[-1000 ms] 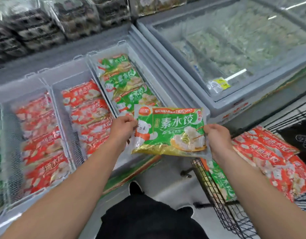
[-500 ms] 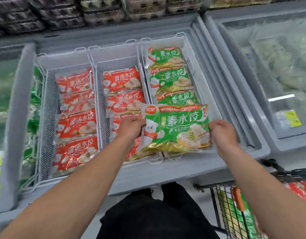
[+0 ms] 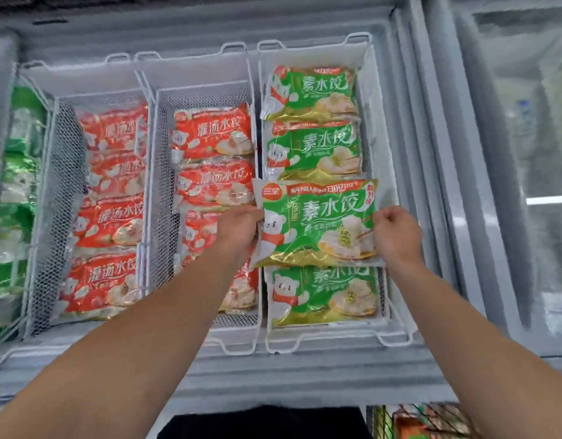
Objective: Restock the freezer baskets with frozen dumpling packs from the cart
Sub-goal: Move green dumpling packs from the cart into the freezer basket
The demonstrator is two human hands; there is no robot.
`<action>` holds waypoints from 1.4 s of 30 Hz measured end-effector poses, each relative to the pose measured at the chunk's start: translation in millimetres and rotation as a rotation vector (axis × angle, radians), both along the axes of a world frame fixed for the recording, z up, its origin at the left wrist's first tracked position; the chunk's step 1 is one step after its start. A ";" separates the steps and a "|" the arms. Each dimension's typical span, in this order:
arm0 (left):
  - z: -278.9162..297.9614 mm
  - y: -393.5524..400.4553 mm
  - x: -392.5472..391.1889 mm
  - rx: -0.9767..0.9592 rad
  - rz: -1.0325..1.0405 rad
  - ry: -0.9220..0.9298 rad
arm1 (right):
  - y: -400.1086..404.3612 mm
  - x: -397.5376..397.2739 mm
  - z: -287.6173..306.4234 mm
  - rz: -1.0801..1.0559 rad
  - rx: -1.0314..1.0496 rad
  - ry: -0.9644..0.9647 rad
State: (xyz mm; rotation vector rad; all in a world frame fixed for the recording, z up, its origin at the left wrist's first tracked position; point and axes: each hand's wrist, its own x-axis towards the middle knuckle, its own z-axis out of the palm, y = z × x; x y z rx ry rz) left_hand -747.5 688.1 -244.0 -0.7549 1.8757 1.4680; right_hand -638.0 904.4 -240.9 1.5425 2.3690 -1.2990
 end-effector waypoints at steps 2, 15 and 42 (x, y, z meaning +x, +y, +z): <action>-11.8 14.1 -11.5 -0.037 0.021 -0.012 | 15.1 -16.6 -14.8 0.031 0.003 -0.032; -51.0 52.3 -32.2 -0.200 -0.216 -0.039 | 39.1 -36.4 -48.5 0.249 -0.124 -0.188; 45.8 -75.1 108.6 -0.206 -0.954 0.529 | -119.7 139.1 26.5 0.190 0.109 -0.013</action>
